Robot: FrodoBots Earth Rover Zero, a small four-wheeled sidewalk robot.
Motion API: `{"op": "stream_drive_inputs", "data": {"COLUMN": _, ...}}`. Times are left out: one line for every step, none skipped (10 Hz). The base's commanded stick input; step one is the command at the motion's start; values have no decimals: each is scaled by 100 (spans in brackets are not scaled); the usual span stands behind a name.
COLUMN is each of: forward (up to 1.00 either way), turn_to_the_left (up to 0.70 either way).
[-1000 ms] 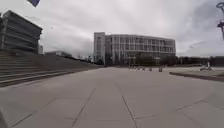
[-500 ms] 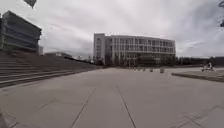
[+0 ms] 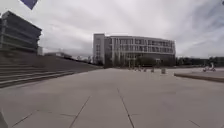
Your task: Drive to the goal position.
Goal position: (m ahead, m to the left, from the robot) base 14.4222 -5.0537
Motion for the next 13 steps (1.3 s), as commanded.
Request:
{"op": "stream_drive_inputs", "data": {"forward": 70, "turn_to_the_left": 0}}
{"op": "stream_drive_inputs", "data": {"forward": 70, "turn_to_the_left": 0}}
{"op": "stream_drive_inputs", "data": {"forward": 70, "turn_to_the_left": 0}}
{"op": "stream_drive_inputs", "data": {"forward": 70, "turn_to_the_left": 0}}
{"op": "stream_drive_inputs", "data": {"forward": 70, "turn_to_the_left": 0}}
{"op": "stream_drive_inputs", "data": {"forward": 70, "turn_to_the_left": 0}}
{"op": "stream_drive_inputs", "data": {"forward": 70, "turn_to_the_left": 0}}
{"op": "stream_drive_inputs", "data": {"forward": 70, "turn_to_the_left": 0}}
{"op": "stream_drive_inputs", "data": {"forward": 70, "turn_to_the_left": 0}}
{"op": "stream_drive_inputs", "data": {"forward": 70, "turn_to_the_left": 0}}
{"op": "stream_drive_inputs", "data": {"forward": 70, "turn_to_the_left": 0}}
{"op": "stream_drive_inputs", "data": {"forward": 70, "turn_to_the_left": 0}}
{"op": "stream_drive_inputs", "data": {"forward": 70, "turn_to_the_left": 0}}
